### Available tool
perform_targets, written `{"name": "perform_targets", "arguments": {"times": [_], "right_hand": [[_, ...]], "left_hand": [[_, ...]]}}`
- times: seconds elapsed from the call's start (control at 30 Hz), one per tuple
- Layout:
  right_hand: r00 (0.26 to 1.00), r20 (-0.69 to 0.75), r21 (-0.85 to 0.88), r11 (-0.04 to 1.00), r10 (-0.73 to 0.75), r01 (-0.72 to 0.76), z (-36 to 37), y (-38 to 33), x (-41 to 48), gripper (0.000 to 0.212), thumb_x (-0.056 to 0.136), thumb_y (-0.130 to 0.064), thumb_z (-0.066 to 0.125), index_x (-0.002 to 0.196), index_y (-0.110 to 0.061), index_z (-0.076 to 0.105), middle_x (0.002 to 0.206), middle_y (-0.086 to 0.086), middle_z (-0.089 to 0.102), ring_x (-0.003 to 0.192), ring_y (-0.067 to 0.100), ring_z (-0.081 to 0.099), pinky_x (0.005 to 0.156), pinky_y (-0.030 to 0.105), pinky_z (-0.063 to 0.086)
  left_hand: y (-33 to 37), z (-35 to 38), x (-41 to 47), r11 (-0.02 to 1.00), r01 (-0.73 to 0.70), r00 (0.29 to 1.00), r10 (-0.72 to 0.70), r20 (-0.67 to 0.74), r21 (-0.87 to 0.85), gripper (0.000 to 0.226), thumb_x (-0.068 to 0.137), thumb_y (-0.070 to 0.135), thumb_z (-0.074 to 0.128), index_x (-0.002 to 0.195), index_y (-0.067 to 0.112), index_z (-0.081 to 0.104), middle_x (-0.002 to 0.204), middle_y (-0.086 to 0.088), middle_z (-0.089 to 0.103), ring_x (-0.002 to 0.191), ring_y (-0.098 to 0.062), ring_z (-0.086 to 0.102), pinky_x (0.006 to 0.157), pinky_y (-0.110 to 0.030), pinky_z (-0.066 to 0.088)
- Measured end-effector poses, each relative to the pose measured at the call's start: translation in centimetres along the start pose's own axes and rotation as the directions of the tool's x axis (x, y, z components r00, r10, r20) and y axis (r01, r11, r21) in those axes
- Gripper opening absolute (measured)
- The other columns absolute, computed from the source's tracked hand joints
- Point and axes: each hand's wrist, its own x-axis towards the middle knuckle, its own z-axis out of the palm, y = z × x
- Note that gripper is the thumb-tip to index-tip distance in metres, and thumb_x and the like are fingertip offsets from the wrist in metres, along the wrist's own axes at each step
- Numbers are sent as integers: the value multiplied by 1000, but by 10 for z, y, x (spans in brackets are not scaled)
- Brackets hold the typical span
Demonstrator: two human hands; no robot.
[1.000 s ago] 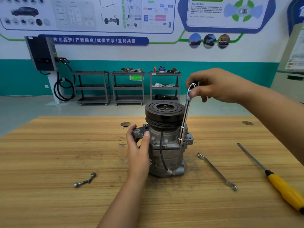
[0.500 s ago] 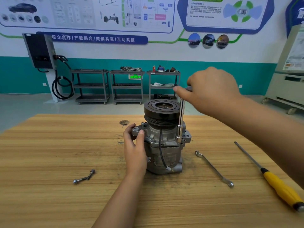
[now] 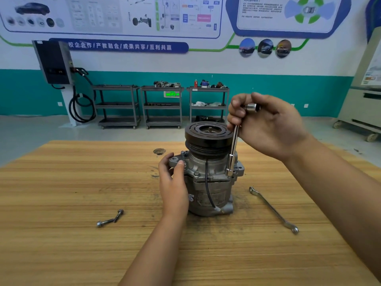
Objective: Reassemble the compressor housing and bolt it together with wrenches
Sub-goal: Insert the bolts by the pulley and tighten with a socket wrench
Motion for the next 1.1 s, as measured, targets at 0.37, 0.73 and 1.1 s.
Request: {"name": "perform_targets", "arguments": {"times": [0.37,0.73,1.1], "right_hand": [[996,3,9,996,84,-84,-3,8,17,40,78,-29,31,40,-17,33,45,-1,26,36,10,24,38,19,20],[897,-414,-80,987,-157,136,30,24,18,54,91,-23,19,39,-19,32,38,-5,21,34,9,13,38,13,8],[992,-6,-253,960,-124,119,-3,18,3,50,81,-59,44,81,-16,68,64,-2,50,59,12,48,58,24,45]], "left_hand": [[4,1,-1,999,32,999,-32,-21,-11,24,96,21,50,113,36,55,116,14,58,102,-1,56,82,-25,45],[4,1,-2,999,36,999,-36,-21,7,23,96,22,49,111,38,54,120,9,57,109,-10,56,90,-33,46],[2,1,0,999,42,999,-42,-18,-4,23,95,22,49,112,37,55,121,9,57,109,-9,55,90,-33,45]]}}
